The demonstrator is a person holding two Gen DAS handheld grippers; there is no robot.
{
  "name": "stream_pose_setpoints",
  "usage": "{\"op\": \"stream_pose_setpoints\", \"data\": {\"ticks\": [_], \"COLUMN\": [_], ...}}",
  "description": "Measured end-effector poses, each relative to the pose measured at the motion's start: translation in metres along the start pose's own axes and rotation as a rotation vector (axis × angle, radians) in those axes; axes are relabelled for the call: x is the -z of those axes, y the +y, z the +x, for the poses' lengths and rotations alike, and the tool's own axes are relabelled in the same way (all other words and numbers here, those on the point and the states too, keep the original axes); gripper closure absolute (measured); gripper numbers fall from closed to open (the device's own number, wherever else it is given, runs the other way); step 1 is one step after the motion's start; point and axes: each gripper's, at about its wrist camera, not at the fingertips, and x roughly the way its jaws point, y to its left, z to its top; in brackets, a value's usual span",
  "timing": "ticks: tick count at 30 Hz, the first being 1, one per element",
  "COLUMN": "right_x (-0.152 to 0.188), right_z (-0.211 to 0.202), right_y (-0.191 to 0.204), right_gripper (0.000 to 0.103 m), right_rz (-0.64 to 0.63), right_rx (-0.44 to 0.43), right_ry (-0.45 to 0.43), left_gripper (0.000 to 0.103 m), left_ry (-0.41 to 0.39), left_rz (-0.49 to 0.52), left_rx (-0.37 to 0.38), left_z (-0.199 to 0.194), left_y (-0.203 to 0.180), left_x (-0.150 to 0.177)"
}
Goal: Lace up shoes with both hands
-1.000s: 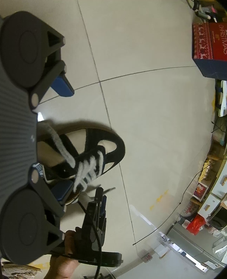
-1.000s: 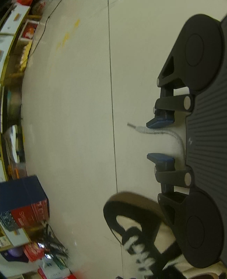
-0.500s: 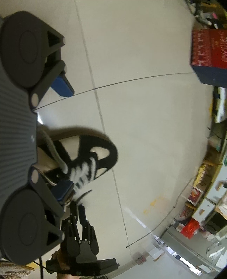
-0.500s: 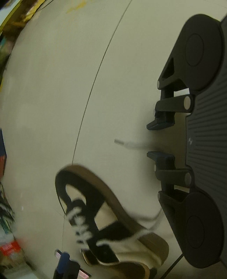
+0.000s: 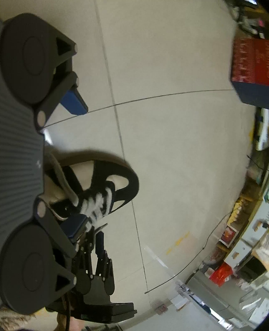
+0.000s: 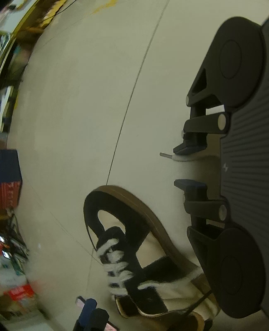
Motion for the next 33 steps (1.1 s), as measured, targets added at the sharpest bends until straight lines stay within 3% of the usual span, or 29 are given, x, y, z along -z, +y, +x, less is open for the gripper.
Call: {"op": "stream_pose_setpoints", "data": {"ticks": [2,9,15,21,26,33], "right_x": [-0.01,-0.031,-0.06,-0.078,-0.065,-0.056], "right_z": [0.001,-0.007,-0.03,-0.063,-0.066,-0.055], "right_y": [0.003,0.025,0.051,0.076,0.089,0.076], "right_gripper": [0.1,0.1,0.1,0.1,0.1,0.1], "right_rz": [-0.005,-0.027,-0.097,-0.107,-0.14,-0.133], "right_rx": [0.01,0.004,-0.014,-0.115,-0.163,-0.173], "right_ry": [0.011,-0.017,-0.095,-0.194,-0.21,-0.215], "left_gripper": [0.002,0.003,0.02,0.032,0.041,0.051], "left_ry": [-0.002,-0.052,-0.003,-0.022,0.017,0.046], "left_rz": [-0.006,-0.049,-0.139,-0.231,-0.333,-0.394], "left_rx": [0.013,0.07,0.136,0.249,0.319,0.348], "left_z": [0.001,-0.009,0.003,0.003,0.022,0.035], "left_y": [0.001,0.005,0.01,0.012,0.009,0.005], "left_x": [-0.004,-0.017,-0.022,-0.027,-0.03,-0.029]}}
